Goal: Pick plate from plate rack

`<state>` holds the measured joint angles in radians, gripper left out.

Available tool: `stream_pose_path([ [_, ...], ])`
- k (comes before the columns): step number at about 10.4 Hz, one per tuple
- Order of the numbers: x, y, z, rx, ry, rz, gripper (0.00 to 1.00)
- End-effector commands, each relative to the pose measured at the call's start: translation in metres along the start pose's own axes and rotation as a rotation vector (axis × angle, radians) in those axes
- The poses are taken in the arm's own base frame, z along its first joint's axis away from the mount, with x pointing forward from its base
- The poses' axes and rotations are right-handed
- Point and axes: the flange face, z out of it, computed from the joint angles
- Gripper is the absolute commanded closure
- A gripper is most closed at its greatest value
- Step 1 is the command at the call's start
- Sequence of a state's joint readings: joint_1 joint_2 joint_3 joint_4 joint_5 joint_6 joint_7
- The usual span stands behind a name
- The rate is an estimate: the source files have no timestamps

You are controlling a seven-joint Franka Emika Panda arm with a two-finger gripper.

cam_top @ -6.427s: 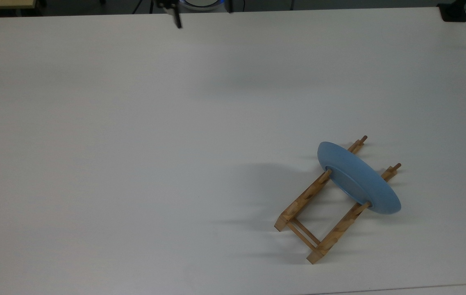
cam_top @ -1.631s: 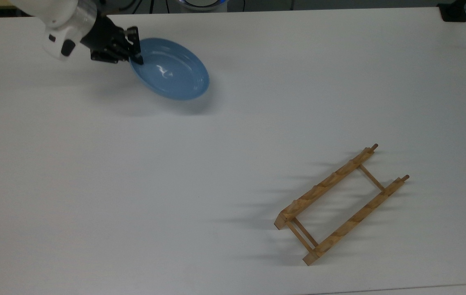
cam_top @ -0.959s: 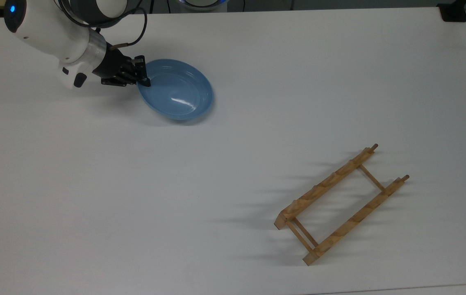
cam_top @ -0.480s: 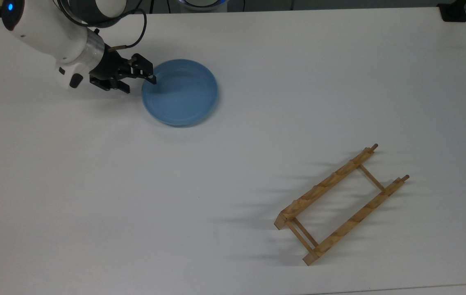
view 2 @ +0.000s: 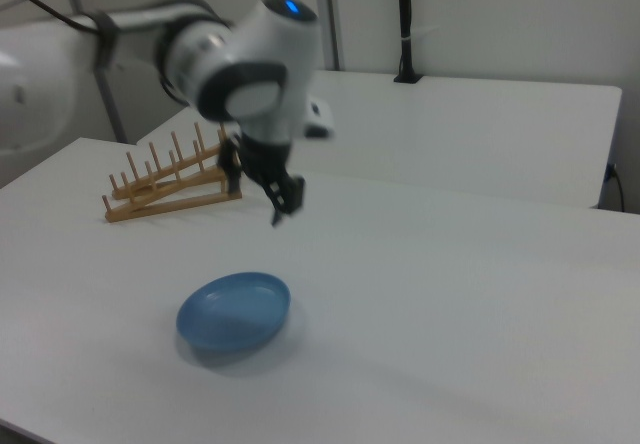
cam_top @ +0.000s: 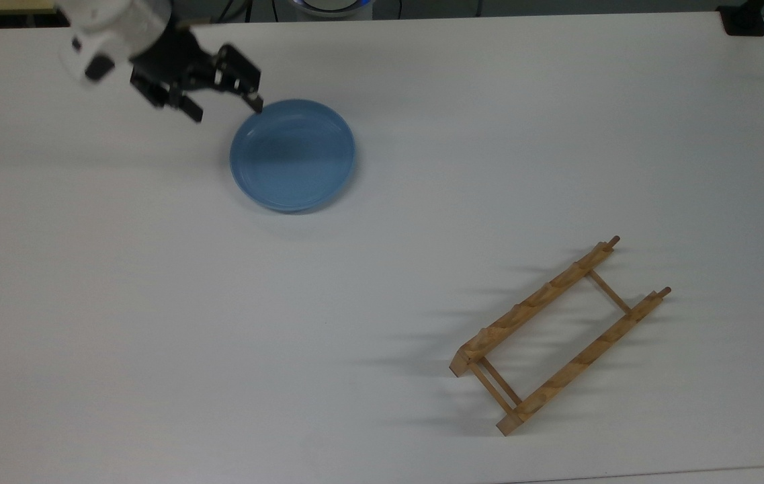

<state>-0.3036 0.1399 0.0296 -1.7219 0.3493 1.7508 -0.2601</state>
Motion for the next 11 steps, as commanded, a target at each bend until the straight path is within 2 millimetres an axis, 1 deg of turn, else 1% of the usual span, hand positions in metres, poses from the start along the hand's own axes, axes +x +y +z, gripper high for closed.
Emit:
stream_pose_path([
  [1,-0.028,-0.093,-0.062,-0.039,0.055,0.138,0.0],
  [2,-0.043,-0.115,-0.076,-0.09,0.057,0.203,0.0],
  [3,-0.057,-0.131,-0.084,-0.145,0.034,0.242,0.0],
  [4,-0.071,-0.14,-0.093,-0.192,-0.015,0.252,0.0],
  [5,-0.076,-0.145,-0.104,-0.223,-0.007,0.234,0.0],
  [6,-0.074,-0.145,-0.111,-0.258,0.02,0.193,0.0],
  [7,-0.067,-0.146,-0.117,-0.287,0.078,0.12,0.0],
  [8,-0.061,-0.145,-0.118,-0.29,0.11,0.081,0.0],
  [10,-0.052,-0.137,-0.117,-0.353,0.14,0.068,0.0],
  [11,-0.05,-0.14,-0.114,-0.359,0.142,0.059,0.0],
])
